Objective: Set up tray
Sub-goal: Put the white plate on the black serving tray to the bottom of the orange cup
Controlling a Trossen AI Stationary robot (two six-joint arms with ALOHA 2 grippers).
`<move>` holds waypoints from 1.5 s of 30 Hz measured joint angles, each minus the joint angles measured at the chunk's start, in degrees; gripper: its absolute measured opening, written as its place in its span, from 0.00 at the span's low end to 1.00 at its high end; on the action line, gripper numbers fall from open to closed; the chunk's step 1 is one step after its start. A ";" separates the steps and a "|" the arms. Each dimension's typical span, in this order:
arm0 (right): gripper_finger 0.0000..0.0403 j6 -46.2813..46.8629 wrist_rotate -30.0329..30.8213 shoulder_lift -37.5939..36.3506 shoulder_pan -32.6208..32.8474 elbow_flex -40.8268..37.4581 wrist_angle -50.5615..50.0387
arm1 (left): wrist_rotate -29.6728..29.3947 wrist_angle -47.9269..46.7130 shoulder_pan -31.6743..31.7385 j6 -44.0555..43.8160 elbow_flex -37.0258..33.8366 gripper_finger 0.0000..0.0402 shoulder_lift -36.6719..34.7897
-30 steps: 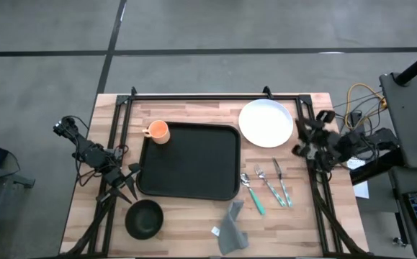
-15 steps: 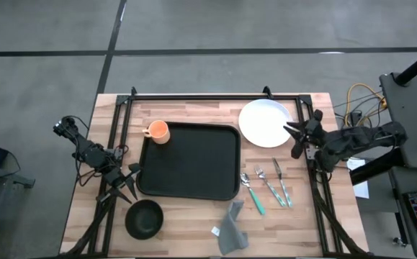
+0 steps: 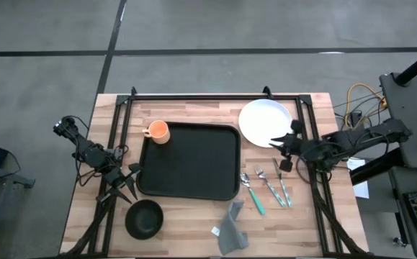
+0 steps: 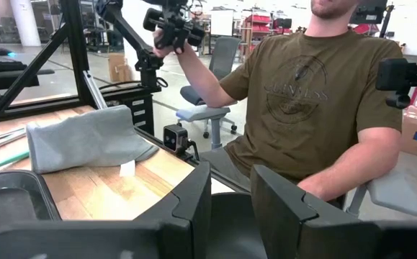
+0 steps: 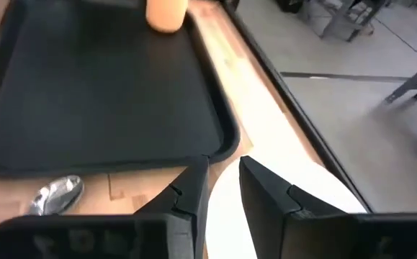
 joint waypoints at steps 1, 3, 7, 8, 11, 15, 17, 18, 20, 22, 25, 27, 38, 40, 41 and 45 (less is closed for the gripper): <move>0.17 -0.02 -0.04 0.90 -0.04 0.00 -0.02 | 0.00 0.00 0.00 0.00 0.00 0.20 0.00; 0.17 -0.11 -0.02 2.37 -0.17 0.00 0.00 | 0.00 0.00 -0.01 0.01 0.00 0.20 -0.01; 0.17 -0.77 -2.43 5.20 -1.72 0.00 0.09 | 0.00 0.02 0.00 0.00 0.00 0.20 0.00; 0.17 -1.18 -3.46 5.83 -2.44 0.00 0.22 | -0.02 0.02 0.00 0.00 0.00 0.20 0.00; 0.17 -1.92 -6.14 7.88 -5.04 0.00 0.33 | -0.01 0.02 0.00 0.02 0.00 0.20 -0.01; 0.17 -2.48 -9.46 10.54 -9.44 0.00 0.60 | -0.02 0.02 0.00 0.00 0.00 0.20 -0.01; 0.17 -2.58 -11.46 12.14 -11.77 0.00 0.76 | -0.02 0.02 0.00 0.01 0.00 0.20 -0.01; 0.17 -2.69 -12.40 12.92 -12.89 0.00 0.75 | -0.02 0.02 -0.02 0.00 0.00 0.20 -0.02; 0.17 -3.40 -14.69 14.56 -15.00 0.00 0.94 | -0.02 0.02 0.00 0.00 0.00 0.20 -0.02; 0.18 -4.00 -17.43 16.17 -16.69 0.00 1.33 | -0.02 0.02 -0.01 0.01 0.00 0.20 -0.01; 0.22 -4.07 -18.59 18.46 -18.59 0.00 1.33 | -0.02 0.02 0.00 0.00 0.00 0.20 0.00; 0.25 -4.06 -18.60 19.93 -19.52 0.00 1.31 | -0.02 0.02 -0.02 0.02 0.00 0.20 0.00; 0.45 -4.00 -18.56 28.03 -22.64 0.00 2.19 | -0.02 0.03 -0.01 0.02 0.00 0.20 -0.02; 0.48 -4.63 -18.51 29.78 -22.93 0.00 3.48 | -0.02 0.03 0.00 0.00 0.00 0.20 -0.02; 0.49 -5.54 -18.51 30.60 -23.01 0.00 4.67 | -0.02 0.02 -0.02 0.01 0.00 0.20 -0.02; 0.51 -8.20 -18.53 34.34 -23.02 0.00 9.44 | -0.04 0.04 0.00 0.02 0.00 0.20 0.00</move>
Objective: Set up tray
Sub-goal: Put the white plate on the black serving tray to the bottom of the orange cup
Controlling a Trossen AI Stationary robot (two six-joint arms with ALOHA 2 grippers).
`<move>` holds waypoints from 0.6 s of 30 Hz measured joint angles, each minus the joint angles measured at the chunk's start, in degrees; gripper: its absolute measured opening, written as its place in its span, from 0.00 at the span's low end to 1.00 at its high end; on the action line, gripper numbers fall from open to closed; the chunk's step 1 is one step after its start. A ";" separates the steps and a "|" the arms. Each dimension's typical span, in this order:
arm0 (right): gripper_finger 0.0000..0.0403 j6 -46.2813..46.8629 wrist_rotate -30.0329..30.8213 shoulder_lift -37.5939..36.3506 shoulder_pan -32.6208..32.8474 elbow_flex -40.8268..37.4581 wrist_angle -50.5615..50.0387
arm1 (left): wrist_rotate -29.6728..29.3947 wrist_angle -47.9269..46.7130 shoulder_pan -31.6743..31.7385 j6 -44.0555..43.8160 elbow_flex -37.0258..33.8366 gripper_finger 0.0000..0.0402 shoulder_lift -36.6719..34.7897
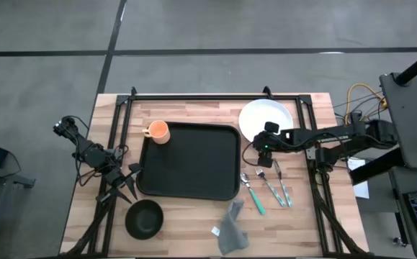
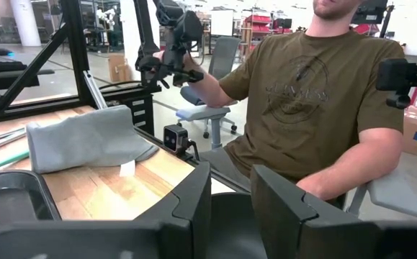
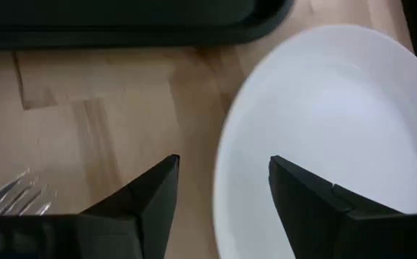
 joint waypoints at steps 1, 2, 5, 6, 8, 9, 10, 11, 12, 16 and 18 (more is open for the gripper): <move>0.51 -0.24 0.00 0.87 0.00 0.00 0.98 | 0.01 0.00 0.00 0.00 0.00 0.20 0.00; 0.51 -0.61 0.01 1.73 0.00 0.00 1.68 | 0.02 -0.02 0.00 0.00 0.00 0.20 -0.01; 0.51 -1.39 0.04 4.28 -0.02 0.00 2.41 | 0.00 -0.01 -0.02 0.00 0.00 0.20 0.00; 0.51 -1.39 0.08 5.03 -0.09 0.00 2.39 | 0.00 -0.01 0.00 0.00 0.00 0.20 -0.02; 0.51 -1.42 0.11 6.38 -0.43 0.00 2.43 | 0.00 -0.02 -0.02 0.00 0.00 0.20 0.00; 0.51 -1.42 0.14 7.13 -0.71 0.00 2.43 | 0.00 0.00 0.00 0.00 0.00 0.20 -0.02; 0.51 -1.39 0.16 7.79 -1.04 0.00 2.43 | 0.02 0.00 -0.02 0.00 0.00 0.20 0.00; 0.51 -1.37 0.16 8.38 -1.37 0.00 2.44 | 0.00 0.00 -0.01 0.00 0.00 0.20 0.00; 0.51 -1.35 0.17 8.81 -1.76 0.00 2.43 | 0.01 -0.01 0.00 -0.01 0.00 0.20 -0.01; 0.51 -1.33 0.18 9.86 -3.60 0.00 2.44 | 0.00 -0.02 0.00 -0.02 0.00 0.20 0.00; 0.51 -1.23 0.20 9.91 -4.44 0.00 2.53 | 0.02 0.00 -0.02 -0.02 0.00 0.20 0.00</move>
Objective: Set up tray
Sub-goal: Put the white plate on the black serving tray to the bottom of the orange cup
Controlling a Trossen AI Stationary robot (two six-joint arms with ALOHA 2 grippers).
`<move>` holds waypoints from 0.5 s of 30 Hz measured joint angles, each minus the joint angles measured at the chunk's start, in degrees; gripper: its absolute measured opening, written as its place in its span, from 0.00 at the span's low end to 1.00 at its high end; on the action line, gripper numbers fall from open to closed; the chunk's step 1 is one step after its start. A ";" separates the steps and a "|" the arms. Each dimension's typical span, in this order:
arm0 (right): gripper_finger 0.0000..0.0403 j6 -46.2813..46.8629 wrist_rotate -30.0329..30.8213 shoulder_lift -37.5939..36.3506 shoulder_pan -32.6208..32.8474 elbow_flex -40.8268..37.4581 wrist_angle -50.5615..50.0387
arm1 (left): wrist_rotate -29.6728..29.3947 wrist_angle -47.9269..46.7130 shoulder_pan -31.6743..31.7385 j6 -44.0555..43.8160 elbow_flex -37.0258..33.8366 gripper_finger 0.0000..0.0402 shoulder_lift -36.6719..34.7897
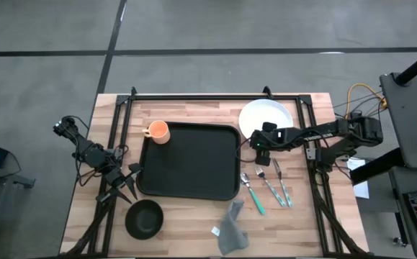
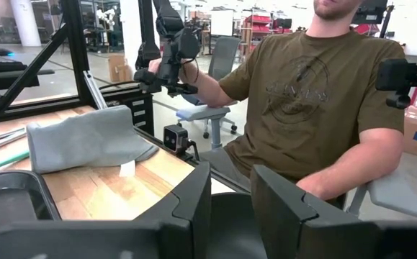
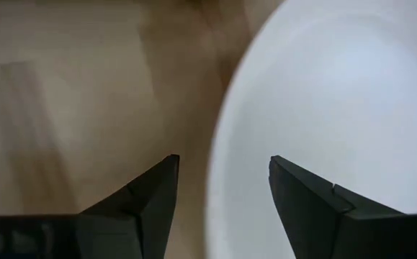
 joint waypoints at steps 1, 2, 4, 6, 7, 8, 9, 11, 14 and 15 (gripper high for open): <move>0.51 0.30 0.01 0.00 -0.47 0.00 0.00 | -0.02 -0.01 0.01 0.01 0.00 0.20 0.00; 0.50 0.75 0.01 0.00 -0.86 0.00 -0.04 | -0.02 0.00 0.02 0.00 0.00 0.20 0.00; 0.48 1.71 -0.02 0.00 -1.61 0.00 -0.02 | -0.01 0.00 0.01 0.02 0.00 0.20 0.00; 0.45 1.91 -0.51 0.00 -2.24 0.00 -0.16 | -0.01 -0.01 0.01 0.02 0.00 0.20 0.00; 0.42 1.91 -0.73 0.00 -2.45 0.00 -0.26 | -0.02 -0.02 0.02 0.00 0.00 0.20 0.00; 0.40 1.91 -0.78 0.00 -2.55 0.00 -0.32 | -0.02 -0.02 0.02 0.00 0.00 0.20 -0.02; 0.37 1.86 -0.79 0.00 -2.57 0.00 -0.31 | 0.00 -0.01 0.02 0.02 0.00 0.20 -0.01; 0.30 1.10 -0.93 0.00 -2.58 0.00 -0.42 | -0.02 0.00 0.02 0.01 0.00 0.20 0.00; 0.19 -0.85 -1.48 0.00 -2.55 0.00 -0.46 | -0.02 0.00 0.00 0.02 0.00 0.20 0.00; 0.15 -1.85 -1.69 0.00 -2.53 0.00 -0.48 | 0.00 -0.02 0.02 0.00 0.00 0.20 0.00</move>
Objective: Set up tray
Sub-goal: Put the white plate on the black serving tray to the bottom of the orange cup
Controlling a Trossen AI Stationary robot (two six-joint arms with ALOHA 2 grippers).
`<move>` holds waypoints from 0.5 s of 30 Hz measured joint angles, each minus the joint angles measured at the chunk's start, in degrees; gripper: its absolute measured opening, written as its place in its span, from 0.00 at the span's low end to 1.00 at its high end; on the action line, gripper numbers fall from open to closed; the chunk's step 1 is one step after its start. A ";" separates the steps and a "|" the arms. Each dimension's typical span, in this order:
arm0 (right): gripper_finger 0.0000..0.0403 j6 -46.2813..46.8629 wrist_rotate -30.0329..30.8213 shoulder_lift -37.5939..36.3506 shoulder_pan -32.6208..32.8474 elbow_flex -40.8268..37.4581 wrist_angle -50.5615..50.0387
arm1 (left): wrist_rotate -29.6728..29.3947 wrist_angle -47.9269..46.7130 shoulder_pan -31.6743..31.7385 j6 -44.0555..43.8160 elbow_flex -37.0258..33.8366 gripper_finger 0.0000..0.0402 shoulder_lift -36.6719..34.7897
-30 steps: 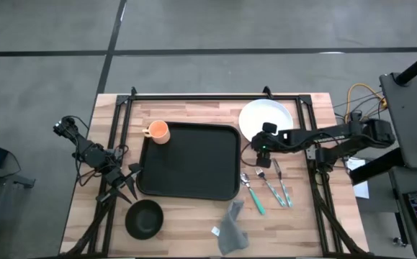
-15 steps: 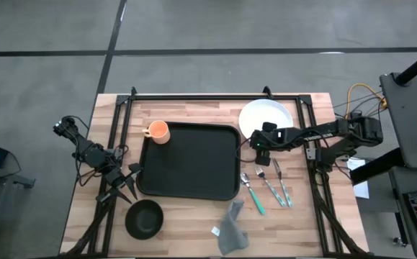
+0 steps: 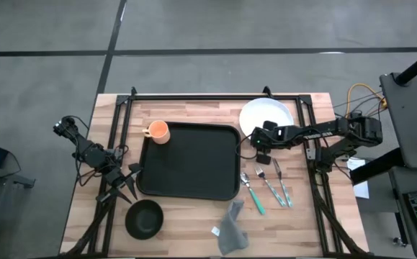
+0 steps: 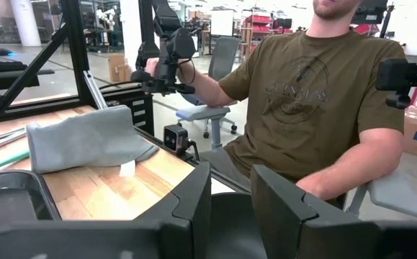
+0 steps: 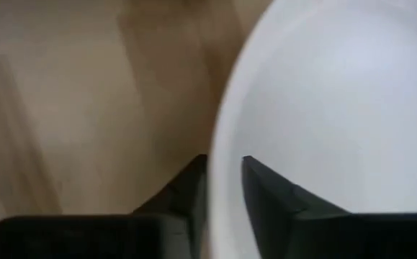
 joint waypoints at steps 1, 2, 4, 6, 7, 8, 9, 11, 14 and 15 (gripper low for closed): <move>0.11 -1.08 -0.21 0.00 0.01 0.00 -0.01 | -0.01 0.01 -0.01 0.02 0.00 0.20 0.00; 0.08 -2.09 -0.62 0.00 0.00 0.00 -0.04 | -0.02 0.02 -0.02 0.00 0.00 0.20 -0.02; 0.04 -3.79 -1.00 0.00 0.00 0.00 -0.07 | -0.01 0.02 0.00 0.01 0.00 0.20 0.00; 0.03 -3.89 -0.96 0.00 0.00 0.00 -0.08 | -0.02 0.02 0.00 0.02 0.00 0.20 -0.02; 0.03 -4.02 -0.86 0.00 0.00 0.00 -0.08 | -0.02 0.01 0.00 0.01 0.00 0.20 0.00; 0.02 -4.44 -0.52 0.00 0.00 0.00 -0.06 | -0.01 0.02 0.00 0.01 0.00 0.20 -0.01; 0.02 -5.05 -0.31 0.00 0.00 0.00 -0.04 | -0.02 0.02 0.00 0.01 0.00 0.20 -0.01; 0.02 -6.66 -0.17 0.00 0.00 0.18 -0.11 | 0.00 0.00 -0.02 0.02 0.00 0.20 -0.02; 0.02 -7.01 1.27 0.00 0.14 1.28 -0.11 | -0.02 0.00 -0.02 0.00 0.00 0.20 0.00; 0.02 -7.11 2.27 -0.01 0.15 1.77 -0.02 | -0.01 0.02 -0.02 0.01 0.00 0.20 0.00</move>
